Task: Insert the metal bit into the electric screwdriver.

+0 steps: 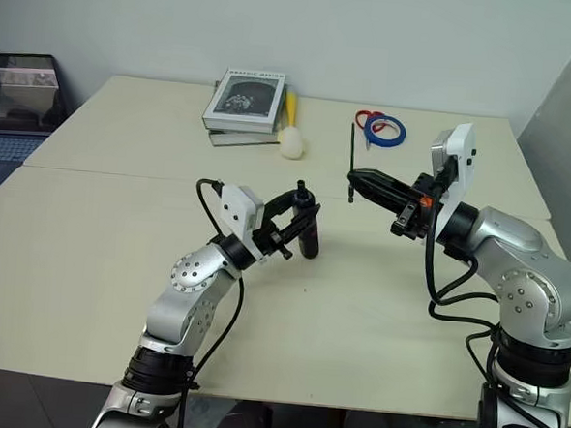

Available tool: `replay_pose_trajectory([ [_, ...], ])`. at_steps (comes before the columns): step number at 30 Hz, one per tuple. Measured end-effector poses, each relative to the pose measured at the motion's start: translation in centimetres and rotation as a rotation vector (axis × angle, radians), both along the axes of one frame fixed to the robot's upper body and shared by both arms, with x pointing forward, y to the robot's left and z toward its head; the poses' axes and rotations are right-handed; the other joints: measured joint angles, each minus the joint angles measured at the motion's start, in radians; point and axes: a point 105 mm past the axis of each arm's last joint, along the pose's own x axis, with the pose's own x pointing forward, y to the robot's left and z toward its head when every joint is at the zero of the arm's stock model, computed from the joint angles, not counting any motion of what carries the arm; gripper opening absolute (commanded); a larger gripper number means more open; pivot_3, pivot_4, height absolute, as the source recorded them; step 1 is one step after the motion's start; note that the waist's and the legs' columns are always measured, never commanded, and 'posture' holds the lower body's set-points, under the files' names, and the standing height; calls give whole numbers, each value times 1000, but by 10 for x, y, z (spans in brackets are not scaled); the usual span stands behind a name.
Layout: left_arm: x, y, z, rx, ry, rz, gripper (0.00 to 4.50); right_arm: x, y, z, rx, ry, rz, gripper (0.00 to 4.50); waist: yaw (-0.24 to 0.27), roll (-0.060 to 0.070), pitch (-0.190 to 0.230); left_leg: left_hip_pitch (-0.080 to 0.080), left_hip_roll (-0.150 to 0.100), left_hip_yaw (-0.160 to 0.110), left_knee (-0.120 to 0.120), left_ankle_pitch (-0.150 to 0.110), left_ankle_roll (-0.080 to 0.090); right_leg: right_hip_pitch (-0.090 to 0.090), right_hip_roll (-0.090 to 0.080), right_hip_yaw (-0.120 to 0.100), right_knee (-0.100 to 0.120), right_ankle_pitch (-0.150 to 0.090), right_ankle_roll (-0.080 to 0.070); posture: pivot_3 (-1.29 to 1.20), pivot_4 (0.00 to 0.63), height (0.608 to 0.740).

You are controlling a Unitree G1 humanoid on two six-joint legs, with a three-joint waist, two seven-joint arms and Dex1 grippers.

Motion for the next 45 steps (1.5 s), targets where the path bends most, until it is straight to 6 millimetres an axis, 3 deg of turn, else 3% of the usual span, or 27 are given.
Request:
replay_pose_trajectory([
  [15,-9,-9,1,42,15,-128,1650,5,34,24,14,-103,193,0,0,0,0,0,0,0,-1,0,0,-1,0,-1,0,0,0,0,150,740],
  [22,-16,-14,9,73,12,-210,1650,8,31,23,4,-101,212,0,-1,0,0,-1,0,0,-2,0,0,-2,0,-1,0,-1,-1,0,150,740],
  [45,-14,-16,-3,86,0,-240,1649,9,30,13,15,-66,204,0,-1,0,0,0,0,0,-1,0,0,-2,0,-1,0,-1,0,0,150,740],
])
